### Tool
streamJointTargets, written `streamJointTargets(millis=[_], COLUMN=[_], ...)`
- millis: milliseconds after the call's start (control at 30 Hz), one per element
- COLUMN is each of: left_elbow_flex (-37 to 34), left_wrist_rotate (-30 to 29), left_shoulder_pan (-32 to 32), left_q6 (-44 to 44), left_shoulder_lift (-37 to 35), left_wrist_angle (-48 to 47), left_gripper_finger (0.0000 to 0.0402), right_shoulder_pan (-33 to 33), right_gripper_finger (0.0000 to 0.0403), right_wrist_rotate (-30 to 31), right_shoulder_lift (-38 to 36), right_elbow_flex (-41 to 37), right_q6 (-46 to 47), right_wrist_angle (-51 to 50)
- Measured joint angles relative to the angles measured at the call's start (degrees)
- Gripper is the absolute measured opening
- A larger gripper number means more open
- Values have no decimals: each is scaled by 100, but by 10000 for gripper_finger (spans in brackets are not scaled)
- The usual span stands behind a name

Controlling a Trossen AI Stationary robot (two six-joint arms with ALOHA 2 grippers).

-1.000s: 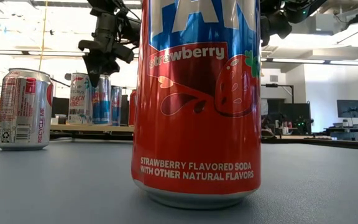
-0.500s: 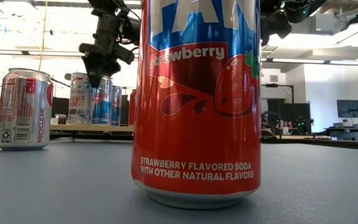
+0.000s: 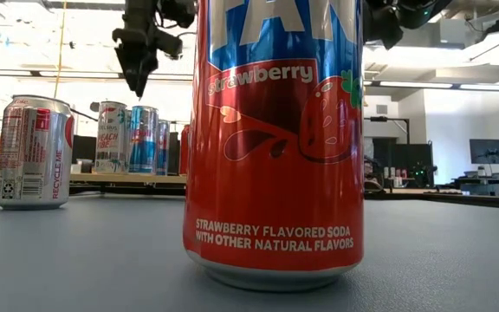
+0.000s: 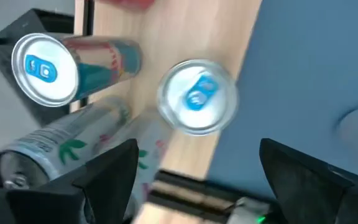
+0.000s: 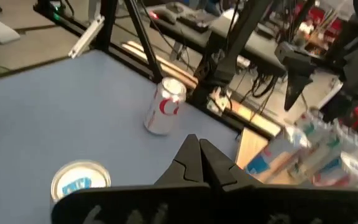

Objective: Place canned beverage on shelf
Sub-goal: Put the left blue soda can on the shelf aligned with the other blue soda can

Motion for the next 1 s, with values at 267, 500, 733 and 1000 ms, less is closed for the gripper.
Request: streamJointTargets(millis=[267, 500, 733, 1000], left_elbow_flex=[-609, -2509, -4023, -4319], left_wrist_rotate=[-210, -267, -680, -1426], left_shoulder_pan=[-348, -874, -1077, -1077], left_q6=[-811, -1190, -1342, -1082], left_shoulder_lift=[-1350, -3075, -4437, -5392], left_wrist_angle=[920, 2968, 4333, 5206], left_gripper_finger=[323, 323, 323, 322], right_shoulder_pan=[247, 303, 319, 327], right_gripper_finger=[0, 0, 0, 0], right_wrist_rotate=[32, 557, 777, 1252], right_shoulder_lift=[549, 1837, 3185, 4674], right_elbow_flex=[25, 1084, 3226, 5220], right_q6=[702, 1184, 1217, 1455], right_wrist_angle=[1458, 1548, -364, -1181])
